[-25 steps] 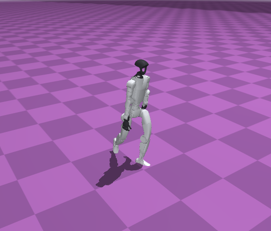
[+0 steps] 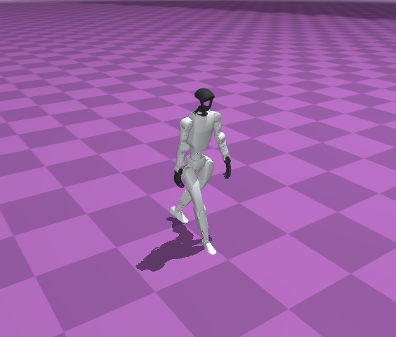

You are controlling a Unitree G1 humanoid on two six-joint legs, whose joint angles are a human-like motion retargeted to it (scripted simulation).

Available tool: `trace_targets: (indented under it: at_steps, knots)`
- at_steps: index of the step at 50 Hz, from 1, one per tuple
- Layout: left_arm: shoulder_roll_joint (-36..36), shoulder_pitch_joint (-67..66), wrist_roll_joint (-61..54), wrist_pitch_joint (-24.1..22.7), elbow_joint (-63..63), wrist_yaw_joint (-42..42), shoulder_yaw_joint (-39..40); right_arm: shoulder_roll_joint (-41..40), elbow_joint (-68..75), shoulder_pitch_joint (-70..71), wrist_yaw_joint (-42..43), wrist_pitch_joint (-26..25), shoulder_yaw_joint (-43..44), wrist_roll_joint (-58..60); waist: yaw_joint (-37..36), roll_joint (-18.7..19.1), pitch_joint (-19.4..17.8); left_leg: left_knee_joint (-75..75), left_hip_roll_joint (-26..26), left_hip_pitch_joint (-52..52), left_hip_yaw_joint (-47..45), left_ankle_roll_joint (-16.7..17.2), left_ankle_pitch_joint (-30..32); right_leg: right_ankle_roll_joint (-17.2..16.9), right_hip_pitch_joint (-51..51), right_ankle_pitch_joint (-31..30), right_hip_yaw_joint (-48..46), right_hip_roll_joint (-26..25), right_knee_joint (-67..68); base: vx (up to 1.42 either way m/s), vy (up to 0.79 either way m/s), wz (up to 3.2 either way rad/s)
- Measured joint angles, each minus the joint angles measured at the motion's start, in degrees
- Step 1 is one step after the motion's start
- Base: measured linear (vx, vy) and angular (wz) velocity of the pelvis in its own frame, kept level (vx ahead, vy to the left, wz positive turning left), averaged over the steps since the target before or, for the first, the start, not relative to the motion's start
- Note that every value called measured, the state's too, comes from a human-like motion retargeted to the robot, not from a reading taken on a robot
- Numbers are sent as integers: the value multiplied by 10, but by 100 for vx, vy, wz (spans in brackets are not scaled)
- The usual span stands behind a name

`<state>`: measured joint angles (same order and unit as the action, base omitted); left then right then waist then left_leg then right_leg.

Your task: Walk run

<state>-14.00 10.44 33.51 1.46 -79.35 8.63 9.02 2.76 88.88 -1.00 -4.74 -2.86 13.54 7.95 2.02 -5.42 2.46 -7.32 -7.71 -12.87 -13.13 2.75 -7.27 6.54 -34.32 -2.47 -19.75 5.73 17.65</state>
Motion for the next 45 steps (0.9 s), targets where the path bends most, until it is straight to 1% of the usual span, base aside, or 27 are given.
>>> trace_targets:
  at_steps: [2,3,5,6,7,8,10,12,13,15,17,18,20,22,25,27,28,30,32,33,35,37,38,40,43,45]
  knots:
    - [10,-38,31,18,-33,-1,19,-3,0,2,3,2,3,-1,15,0,1,-60,24,-11,-69,-5,129,-2,29,36,50,11,32,120,-25,70]
    - [15,-51,41,26,-50,-4,26,-3,-3,1,2,3,2,-4,15,-11,3,-89,31,-12,-111,-18,178,-4,50,53,63,21,30,118,-28,21]
    - [19,-77,56,48,-98,-1,34,-1,-13,0,-1,9,-4,-12,-13,-48,1,-191,36,-4,-214,-48,277,-1,114,83,8,73,14,102,-26,-25]
    - [17,-82,61,57,-111,7,32,0,-18,3,-1,12,-5,-15,-19,-61,-6,-237,44,11,-222,-55,271,-6,136,92,-6,91,10,86,-25,0]
    - [15,-87,67,66,-123,15,32,2,-23,8,1,13,-6,-17,-26,-74,-13,-286,53,29,-231,-63,253,-11,157,101,-6,104,5,79,-24,36]
    - [15,-93,77,75,-132,25,34,4,-27,16,6,14,-7,-18,-34,-88,-23,-339,63,53,-245,-75,211,-17,175,112,21,106,0,74,-22,40]
    - [13,-105,92,84,-141,39,44,7,-33,37,21,12,-15,-19,-43,-90,-36,-418,97,120,-247,-74,157,-21,218,121,22,94,-28,72,-21,33]
    - [17,-121,86,82,-148,32,55,14,-43,60,29,12,-30,-14,-67,-65,-37,-441,115,219,-213,-50,121,-17,273,117,-37,53,-88,94,-25,-17]
    - [19,-128,80,81,-149,25,58,17,-49,64,28,13,-36,-12,-76,-61,-36,-430,116,243,-209,-46,109,-17,285,116,-32,39,-103,82,-22,-30]
    - [24,-144,55,77,-157,0,65,25,-70,78,23,16,-46,-2,-101,-45,-36,-359,116,310,-193,-40,80,-24,324,120,-37,5,-137,66,-19,-29]
    - [28,-145,34,76,-170,-14,68,29,-86,88,20,18,-46,8,-117,-31,-39,-290,115,345,-182,-52,60,-29,353,127,-46,-20,-156,53,-15,-24]
    - [30,-145,23,80,-177,-18,70,30,-95,95,21,20,-47,13,-125,-23,-42,-237,109,360,-171,-57,53,-32,370,133,-42,-34,-163,72,-16,-27]
    - [37,-145,11,98,-181,-11,73,31,-111,107,22,23,-46,18,-143,-9,-47,-130,87,395,-113,-56,55,-45,407,149,-49,-57,-174,85,-15,-33]
    - [45,-140,18,113,-181,11,70,32,-122,113,21,25,-50,17,-155,-10,-49,-58,64,423,-61,-62,48,-56,428,162,-40,-60,-173,86,-10,-28]
    - [49,-127,54,113,-177,55,60,29,-126,112,15,30,-59,10,-160,-11,-42,-23,51,444,-56,-69,47,-82,455,169,-32,-61,-161,77,-7,-14]
    - [49,-123,86,108,-158,64,52,25,-119,101,15,31,-59,12,-163,-7,-34,-55,57,440,-68,-88,74,-103,471,151,-30,-64,-147,107,-1,-15]
    - [49,-122,99,105,-149,60,48,23,-112,93,15,31,-58,16,-169,-7,-30,-70,73,430,-102,-88,92,-114,480,133,-30,-63,-138,107,0,-59]
    - [48,-119,116,97,-134,44,45,19,-92,74,14,31,-55,31,-194,-9,-23,-110,86,427,-86,-96,94,-135,492,72,-27,-48,-110,95,-1,-96]
    - [45,-113,107,86,-128,22,46,10,-64,52,28,32,-48,53,-192,-8,-14,-148,96,410,-75,-106,45,-128,478,-44,-20,-40,-49,101,1,-51]
    - [44,-112,99,83,-126,17,45,8,-53,44,34,33,-45,59,-193,-2,-9,-150,100,397,-63,-106,28,-122,470,-85,-22,-39,-18,105,4,-45]
    - [36,-99,65,75,-125,22,43,12,-17,33,41,29,-49,72,-186,27,-1,-129,133,343,-80,-112,3,-86,435,-172,-57,-33,107,83,6,-65]
    - [26,-83,33,73,-124,35,46,19,3,35,39,18,-57,86,-174,46,0,-121,152,312,-87,-103,-16,-56,391,-148,-85,-9,211,79,8,-76]
    - [20,-74,16,74,-123,39,50,21,9,35,39,11,-60,95,-165,52,0,-117,156,295,-94,-100,-28,-52,357,-113,-86,7,263,84,6,-61]
    - [10,-56,-9,77,-119,35,50,23,13,32,41,4,-59,103,-142,52,-2,-88,141,262,-103,-97,-33,-54,287,-69,-81,30,334,75,3,-20]
    - [-9,-21,-28,68,-105,13,33,22,4,18,36,11,-42,86,-109,41,-5,-27,97,215,-101,-102,-27,-59,193,-17,-93,50,348,74,0,38]
    - [-17,-1,-27,57,-85,3,20,19,-13,0,26,21,-30,66,-86,35,-5,-4,73,188,-93,-96,-34,-56,141,14,-108,54,277,57,-3,61]
